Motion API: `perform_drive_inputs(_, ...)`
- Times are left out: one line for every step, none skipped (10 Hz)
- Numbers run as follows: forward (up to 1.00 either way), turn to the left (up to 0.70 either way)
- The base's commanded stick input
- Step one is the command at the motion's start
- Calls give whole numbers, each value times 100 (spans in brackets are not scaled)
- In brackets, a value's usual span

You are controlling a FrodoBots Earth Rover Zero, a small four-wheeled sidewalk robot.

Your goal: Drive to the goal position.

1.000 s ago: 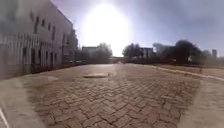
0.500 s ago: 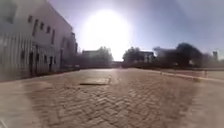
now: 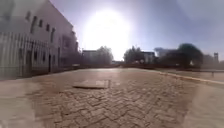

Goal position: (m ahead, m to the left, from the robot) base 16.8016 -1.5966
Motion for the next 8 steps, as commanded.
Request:
perform_drive_inputs(100, 0)
perform_drive_inputs(100, 0)
perform_drive_inputs(100, 0)
perform_drive_inputs(100, 0)
perform_drive_inputs(100, 0)
perform_drive_inputs(100, 0)
perform_drive_inputs(100, 0)
perform_drive_inputs(100, 0)
